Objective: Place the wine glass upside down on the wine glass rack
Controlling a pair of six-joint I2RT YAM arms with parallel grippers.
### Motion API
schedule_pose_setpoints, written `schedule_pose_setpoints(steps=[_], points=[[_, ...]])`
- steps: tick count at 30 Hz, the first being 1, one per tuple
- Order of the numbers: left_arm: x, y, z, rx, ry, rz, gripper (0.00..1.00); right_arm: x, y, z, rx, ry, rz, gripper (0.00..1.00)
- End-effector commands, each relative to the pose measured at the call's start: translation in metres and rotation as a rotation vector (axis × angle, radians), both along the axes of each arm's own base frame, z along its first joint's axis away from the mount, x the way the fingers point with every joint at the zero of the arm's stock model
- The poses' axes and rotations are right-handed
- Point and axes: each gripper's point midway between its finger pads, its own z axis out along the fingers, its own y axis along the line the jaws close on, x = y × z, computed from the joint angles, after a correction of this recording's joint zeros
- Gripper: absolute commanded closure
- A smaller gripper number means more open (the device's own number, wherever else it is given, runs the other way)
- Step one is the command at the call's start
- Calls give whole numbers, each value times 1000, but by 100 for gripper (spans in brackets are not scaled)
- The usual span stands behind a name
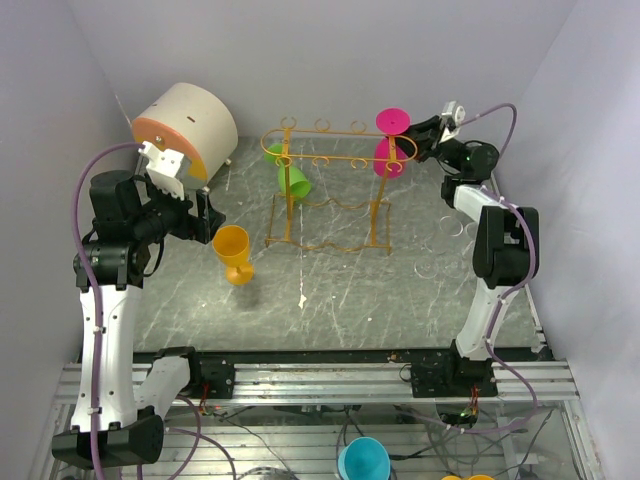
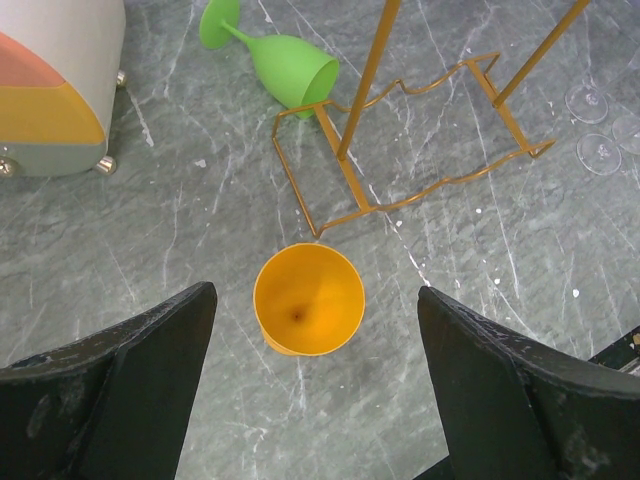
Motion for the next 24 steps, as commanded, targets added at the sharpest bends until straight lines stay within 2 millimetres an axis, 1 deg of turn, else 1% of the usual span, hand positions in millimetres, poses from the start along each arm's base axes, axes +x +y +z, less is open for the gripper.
schedule_pose_setpoints(steps=[1, 13, 14, 16, 17, 24], points=[[1, -2, 11, -19, -43, -12, 7, -19, 0, 14, -31, -79, 28, 100], [3, -3, 10, -23, -40, -15, 8, -28, -3, -3, -61, -51, 44, 100], [3, -3, 11, -24, -40, -17, 8, -28, -4, -4, -59, -45, 41, 95], [3, -3, 11, -25, -40, -16, 8, -29, -5, -5, -54, -40, 34, 80], [3, -3, 11, -26, -41, -16, 8, -29, -6, -5, -52, -39, 29, 75], [6, 1, 9, -10, -40, 4, 7, -30, -11, -5, -40, -39, 2, 58]])
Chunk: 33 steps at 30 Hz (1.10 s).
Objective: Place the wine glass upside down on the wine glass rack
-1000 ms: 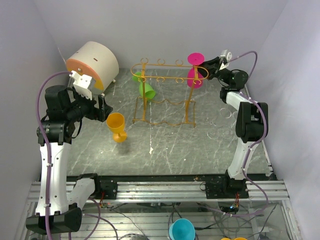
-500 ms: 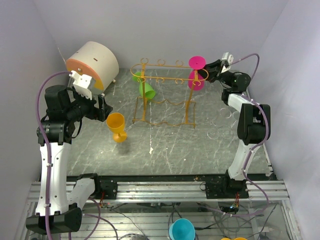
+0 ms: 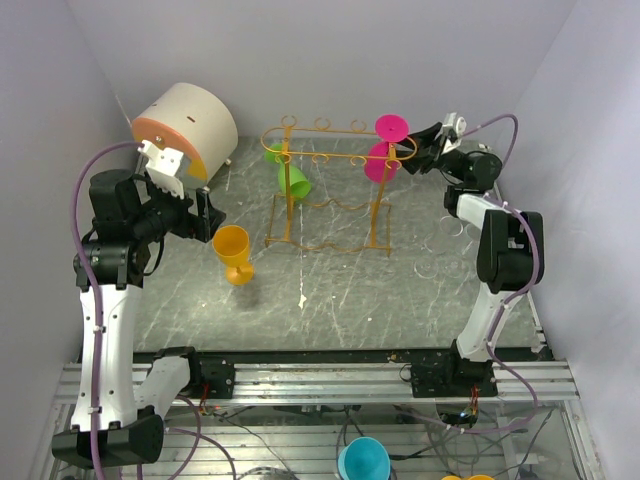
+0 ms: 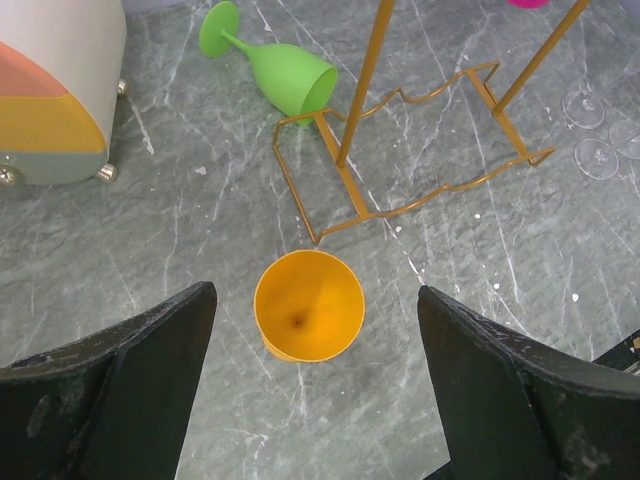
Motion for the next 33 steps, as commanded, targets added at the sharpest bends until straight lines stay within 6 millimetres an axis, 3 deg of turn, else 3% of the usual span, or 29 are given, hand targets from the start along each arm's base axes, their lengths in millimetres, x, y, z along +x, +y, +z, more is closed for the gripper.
schedule_pose_setpoints(steps=[1, 8, 11, 16, 20, 21, 22, 25, 29, 33], points=[[5, 3, 6, 1, -28, 14, 7, -8, -5, 16, -1, -69, -19, 56], [14, 17, 9, 59, -36, 76, 8, -6, -15, 20, 21, -75, -64, 39], [24, 29, 3, 111, -5, 118, 9, -3, -26, 27, 43, -88, -116, 25], [36, 33, -14, 147, 126, 95, 12, 1, -44, 32, 65, -89, -189, 23], [31, 30, -26, 188, 202, 21, 10, 4, -54, 38, 65, -92, -246, 23], [30, 33, -30, 209, 221, 18, 10, 4, -56, 40, 49, -100, -267, 9], [29, 36, -34, 229, 236, 19, 10, 2, -60, 48, 41, -122, -309, 1], [24, 44, -48, 291, 288, 10, 1, 8, -81, 51, -8, -125, -502, 0], [18, 46, -62, 321, 342, -18, 1, 13, -106, 45, -84, -45, -711, 0], [21, 44, -63, 316, 349, -41, 2, -5, -134, 56, -76, -28, -908, 0]])
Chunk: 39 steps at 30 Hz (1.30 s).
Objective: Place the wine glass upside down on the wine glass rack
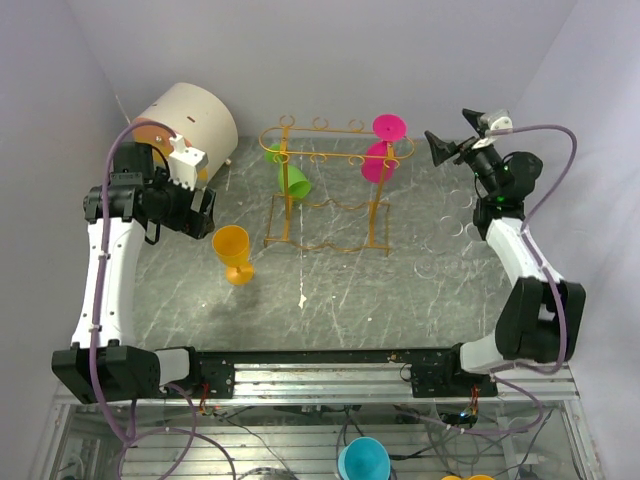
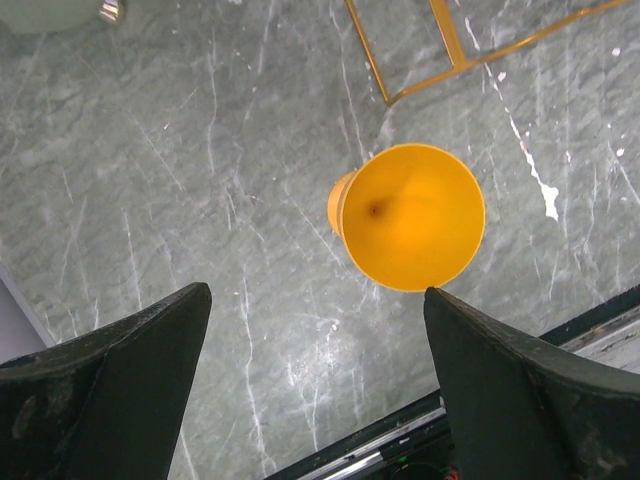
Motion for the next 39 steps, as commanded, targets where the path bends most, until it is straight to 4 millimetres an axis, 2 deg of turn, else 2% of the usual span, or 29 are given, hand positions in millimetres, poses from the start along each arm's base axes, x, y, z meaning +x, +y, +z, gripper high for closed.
schedule_pose_setpoints(steps=[1, 6, 8, 11, 13, 17, 21, 23, 25, 30, 35, 39], points=[[-1, 4, 4, 27, 10, -23, 3, -6, -44, -23, -11, 93, -298, 0], [5, -1, -1, -1, 38, -30, 5, -19, -54, -30, -38, 143, -364, 0], [5, -3, -5, -12, 52, -42, 8, -23, -66, -29, -10, 189, -443, 0], [10, -2, -12, -9, 59, -34, 11, -44, -96, -18, 193, 274, -625, 0], [14, -2, -18, -7, 69, -33, 13, -64, -106, 7, 369, 306, -693, 0], [23, -6, -25, -20, 96, -44, 20, -109, -94, 21, 661, 349, -637, 0], [29, -9, -33, -9, 109, -42, 26, -156, -42, 20, 746, 322, -319, 0], [29, -12, -38, -3, 117, -47, 27, -170, -31, 13, 799, 348, -254, 0], [28, -16, -43, 9, 129, -60, 27, -177, -25, 7, 797, 386, -233, 0], [29, -16, -53, 26, 144, -51, 32, -183, -32, 5, 716, 420, -316, 0], [23, -27, -68, 39, 186, -85, 39, -188, -49, 17, 714, 394, -412, 0], [18, -29, -76, 52, 205, -90, 42, -186, -48, 26, 698, 375, -407, 0]])
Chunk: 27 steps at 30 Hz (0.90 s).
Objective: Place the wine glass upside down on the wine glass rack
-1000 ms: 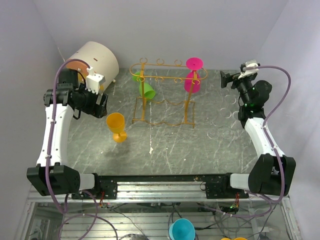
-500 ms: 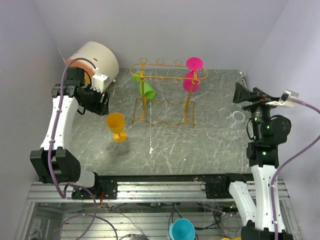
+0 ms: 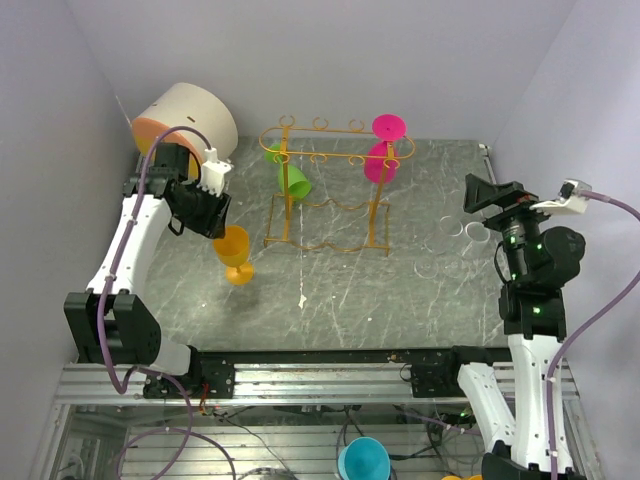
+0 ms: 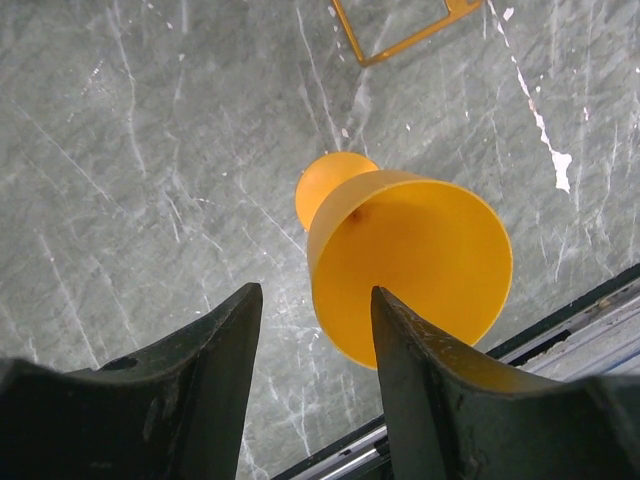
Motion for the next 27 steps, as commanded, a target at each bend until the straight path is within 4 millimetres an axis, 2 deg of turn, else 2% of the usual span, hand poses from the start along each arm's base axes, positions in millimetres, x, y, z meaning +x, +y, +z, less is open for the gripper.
schedule_pose_setpoints(steps=[1, 8, 12, 18, 21, 23, 25, 27], points=[[1, -1, -10, 22, 8, 6, 43, -1, -3, 10, -27, -10, -18, 0], [0, 3, -20, 50, 19, 19, 52, 2, 1, 2, -33, -1, 3, 0], [-1, 3, -21, 51, 26, 18, 65, 0, 2, 5, -48, -7, 5, 0], [-6, 4, -25, 61, 45, 7, 76, -4, 2, 9, -62, -16, -4, 0], [-11, 4, -30, 62, 63, 1, 92, -6, 1, 12, -62, -22, -6, 0], [-14, 3, -30, 61, 65, -6, 93, -7, 2, 14, -65, -26, -4, 0], [-18, 2, -25, 64, 64, -22, 93, -7, 1, 18, -69, -29, -9, 0], [-16, 4, -8, 78, 24, -25, 93, -6, 2, 27, -69, -40, -4, 0]])
